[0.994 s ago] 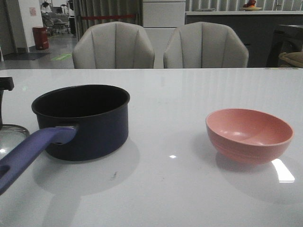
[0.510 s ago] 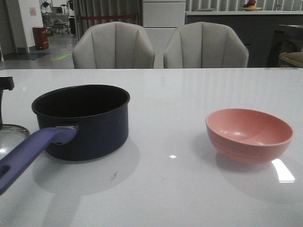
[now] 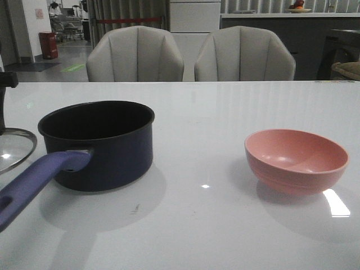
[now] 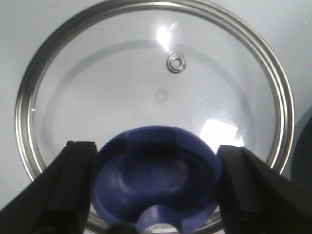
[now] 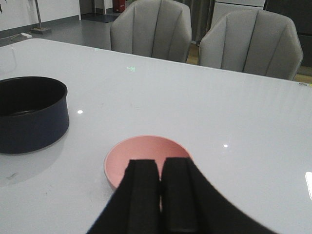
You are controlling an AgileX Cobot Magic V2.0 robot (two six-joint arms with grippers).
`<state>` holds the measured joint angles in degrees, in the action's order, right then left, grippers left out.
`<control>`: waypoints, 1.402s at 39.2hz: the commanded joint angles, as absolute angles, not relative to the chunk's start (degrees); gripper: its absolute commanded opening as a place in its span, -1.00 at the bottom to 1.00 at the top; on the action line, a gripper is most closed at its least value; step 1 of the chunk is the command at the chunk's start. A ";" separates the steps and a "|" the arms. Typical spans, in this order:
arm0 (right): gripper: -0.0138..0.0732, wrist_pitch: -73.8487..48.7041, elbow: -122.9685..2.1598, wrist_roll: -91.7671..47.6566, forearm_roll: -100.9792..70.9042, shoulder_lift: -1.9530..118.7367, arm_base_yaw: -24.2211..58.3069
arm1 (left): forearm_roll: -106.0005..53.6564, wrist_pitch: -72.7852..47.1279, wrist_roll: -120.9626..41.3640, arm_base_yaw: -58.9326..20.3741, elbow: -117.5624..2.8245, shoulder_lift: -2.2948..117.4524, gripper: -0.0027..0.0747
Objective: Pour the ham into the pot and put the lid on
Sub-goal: 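Lift the glass lid with the left gripper and move it over the saucepan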
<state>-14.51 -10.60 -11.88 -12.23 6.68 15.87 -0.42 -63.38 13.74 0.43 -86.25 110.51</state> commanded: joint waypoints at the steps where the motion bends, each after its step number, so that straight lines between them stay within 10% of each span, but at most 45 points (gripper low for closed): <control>1: -0.30 -9.65 -12.14 -12.20 -12.59 7.18 15.81 | 1.13 -65.18 12.54 0.61 -91.19 107.17 -0.27; 55: -0.30 -9.65 -12.14 -12.20 -12.59 7.18 15.81 | -4.35 -72.69 3.06 -21.86 -105.90 107.96 -0.26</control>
